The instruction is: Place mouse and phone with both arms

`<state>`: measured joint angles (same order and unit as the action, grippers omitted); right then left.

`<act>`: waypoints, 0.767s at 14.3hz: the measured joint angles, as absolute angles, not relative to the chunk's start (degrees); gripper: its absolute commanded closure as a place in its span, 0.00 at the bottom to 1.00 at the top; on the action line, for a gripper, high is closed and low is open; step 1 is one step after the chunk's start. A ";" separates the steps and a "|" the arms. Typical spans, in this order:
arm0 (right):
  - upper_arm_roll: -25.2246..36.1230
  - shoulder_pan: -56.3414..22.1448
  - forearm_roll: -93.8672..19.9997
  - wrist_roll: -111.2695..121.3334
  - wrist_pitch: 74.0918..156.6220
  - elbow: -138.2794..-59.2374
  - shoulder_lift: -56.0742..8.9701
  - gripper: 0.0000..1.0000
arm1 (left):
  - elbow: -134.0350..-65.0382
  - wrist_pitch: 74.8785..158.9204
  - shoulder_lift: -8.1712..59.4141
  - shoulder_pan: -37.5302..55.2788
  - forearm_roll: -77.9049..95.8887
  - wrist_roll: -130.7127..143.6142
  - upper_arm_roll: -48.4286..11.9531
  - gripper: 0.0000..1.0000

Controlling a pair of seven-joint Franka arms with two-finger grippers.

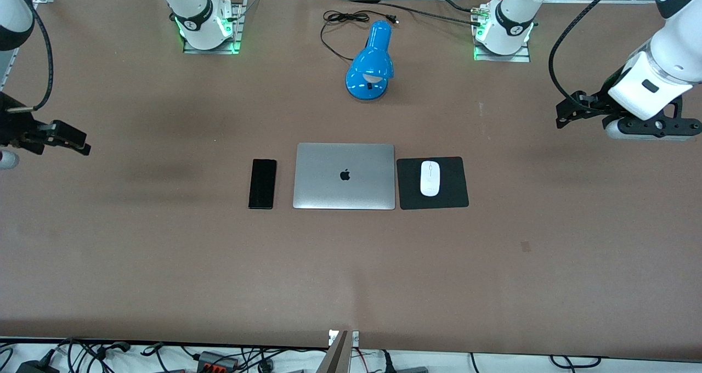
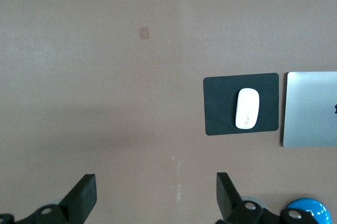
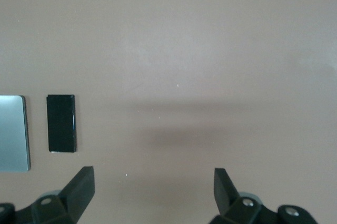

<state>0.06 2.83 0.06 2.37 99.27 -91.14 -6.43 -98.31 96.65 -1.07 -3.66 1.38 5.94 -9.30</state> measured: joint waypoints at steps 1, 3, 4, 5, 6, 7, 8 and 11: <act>0.06 2.82 0.08 2.38 99.60 -92.64 -5.21 0.00 | -99.19 97.49 -1.51 -3.74 1.38 5.94 -9.24 0.00; 0.06 2.81 0.12 2.53 99.52 -93.82 -3.85 0.00 | -99.67 98.52 -1.70 -3.92 1.39 5.94 -9.06 0.00; 0.05 2.77 0.13 2.57 99.27 -93.82 -3.56 0.00 | -99.67 98.85 -1.71 -3.96 1.38 5.94 -8.99 0.00; 0.02 2.70 0.13 2.59 98.97 -93.82 -3.35 0.00 | -99.67 98.98 -1.72 -3.97 1.38 5.94 -8.93 0.00; -0.01 2.63 0.13 2.60 98.62 -93.81 -3.23 0.00 | -99.67 99.02 -1.72 -3.98 1.38 5.94 -8.88 0.00; -0.03 2.62 0.13 2.60 98.19 -93.78 -3.19 0.00 | -99.67 99.03 -1.72 -3.99 1.38 5.94 -8.83 0.00; 0.02 2.64 0.15 2.60 97.58 -93.74 -3.19 0.00 | -99.67 99.03 -1.72 -4.00 1.38 5.94 -8.79 0.00; 0.07 2.67 0.16 2.61 97.05 -93.67 -3.15 0.00 | -99.67 99.06 -1.72 -3.99 1.38 5.94 -8.77 0.00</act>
